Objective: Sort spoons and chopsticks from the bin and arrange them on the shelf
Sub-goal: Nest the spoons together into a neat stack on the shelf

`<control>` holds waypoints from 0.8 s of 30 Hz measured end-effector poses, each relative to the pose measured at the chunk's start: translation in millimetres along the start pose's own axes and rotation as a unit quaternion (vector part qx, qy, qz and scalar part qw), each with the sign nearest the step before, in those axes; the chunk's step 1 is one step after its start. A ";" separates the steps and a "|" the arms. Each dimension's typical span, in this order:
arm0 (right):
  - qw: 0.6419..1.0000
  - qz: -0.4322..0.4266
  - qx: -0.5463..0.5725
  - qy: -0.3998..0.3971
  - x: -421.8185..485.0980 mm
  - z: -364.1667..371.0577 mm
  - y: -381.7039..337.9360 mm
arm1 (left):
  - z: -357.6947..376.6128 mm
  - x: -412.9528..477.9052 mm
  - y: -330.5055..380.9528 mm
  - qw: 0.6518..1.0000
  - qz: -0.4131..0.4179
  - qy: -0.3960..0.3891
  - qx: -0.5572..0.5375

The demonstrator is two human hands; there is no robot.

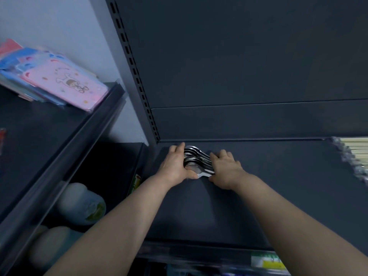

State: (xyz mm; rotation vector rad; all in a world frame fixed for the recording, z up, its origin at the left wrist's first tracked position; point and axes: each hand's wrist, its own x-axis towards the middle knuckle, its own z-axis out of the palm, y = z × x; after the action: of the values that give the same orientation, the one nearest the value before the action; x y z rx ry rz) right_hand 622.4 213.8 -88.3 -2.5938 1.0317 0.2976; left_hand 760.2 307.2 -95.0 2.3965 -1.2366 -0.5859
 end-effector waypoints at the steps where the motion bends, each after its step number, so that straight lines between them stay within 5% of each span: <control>1: 1.000 0.004 -0.003 0.007 -1.4 1.0 2.0 | 2.4 0.1 1.8 1.000 0.001 0.005 -0.006; 12: 0.990 0.081 -0.059 0.098 -60.8 5.7 91.1 | 69.3 -10.5 83.5 0.996 0.069 0.044 -0.031; 24: 1.000 0.022 -0.009 0.015 -64.4 -0.2 111.2 | 81.3 -20.9 104.8 0.997 0.035 0.028 -0.061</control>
State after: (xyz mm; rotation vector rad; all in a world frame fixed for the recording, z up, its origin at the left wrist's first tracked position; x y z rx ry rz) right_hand 499.0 178.1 -93.4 -2.6019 1.1032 0.2813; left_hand 636.5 256.4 -106.2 2.2439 -1.2202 -0.5513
